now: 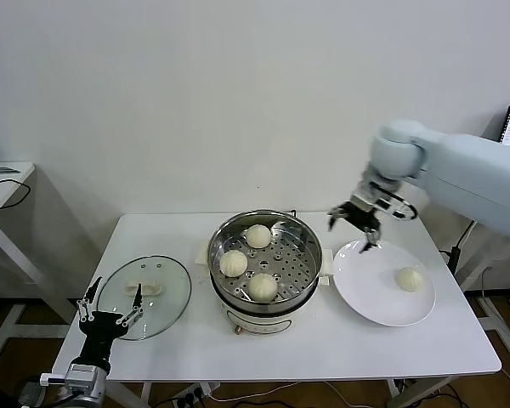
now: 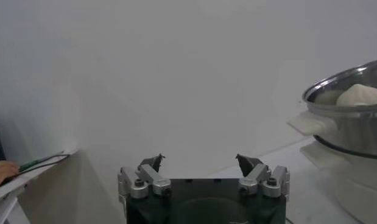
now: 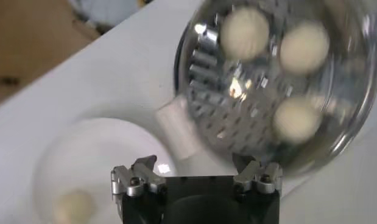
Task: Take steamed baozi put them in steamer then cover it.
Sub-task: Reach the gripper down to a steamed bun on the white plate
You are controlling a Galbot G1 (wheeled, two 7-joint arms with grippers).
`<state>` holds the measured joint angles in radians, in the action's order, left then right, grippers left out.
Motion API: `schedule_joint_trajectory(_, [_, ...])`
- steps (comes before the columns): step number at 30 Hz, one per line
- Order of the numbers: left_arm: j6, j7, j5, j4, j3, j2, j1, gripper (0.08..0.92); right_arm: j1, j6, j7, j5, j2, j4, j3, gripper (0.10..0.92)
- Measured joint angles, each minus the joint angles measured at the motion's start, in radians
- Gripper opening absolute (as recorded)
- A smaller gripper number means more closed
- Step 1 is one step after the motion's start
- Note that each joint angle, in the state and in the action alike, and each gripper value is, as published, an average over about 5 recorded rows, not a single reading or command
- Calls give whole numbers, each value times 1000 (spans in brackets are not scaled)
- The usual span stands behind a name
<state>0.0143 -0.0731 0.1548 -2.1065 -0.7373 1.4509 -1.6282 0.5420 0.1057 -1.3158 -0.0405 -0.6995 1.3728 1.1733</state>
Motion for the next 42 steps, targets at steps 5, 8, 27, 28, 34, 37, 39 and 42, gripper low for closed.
schedule_joint_trajectory(5, [0, 1, 5, 1, 5, 3, 1, 823, -168, -69, -18, 81, 50, -81, -167, 823])
schedule_joint_trajectory(8, [0, 2, 9, 4, 8, 4, 1, 823, -263, -91, -20, 138, 61, -137, -266, 823])
schedule_joint_trajectory(27, [0, 5, 11, 4, 5, 8, 4, 823, -558, -94, 33, 392, -15, -454, -618, 823])
schedule_joint_trajectory(28, [0, 5, 11, 4, 5, 8, 4, 823, -564, -92, 37, 401, -21, -466, -627, 823])
schedule_joint_trajectory(34, [0, 5, 12, 4, 1, 9, 2, 823, -596, -80, 57, 442, -56, -524, -672, 823])
schedule_joint_trajectory(37, [0, 5, 12, 4, 1, 8, 1, 823, -607, -73, 68, 461, -74, -550, -690, 823])
schedule_joint_trajectory(39, [0, 5, 13, 4, 0, 8, 1, 823, -614, -67, 76, 473, -86, -564, -700, 823])
schedule_joint_trajectory(42, [-1, 6, 14, 4, 0, 9, 0, 823, -623, -58, 84, 491, -102, -583, -714, 823])
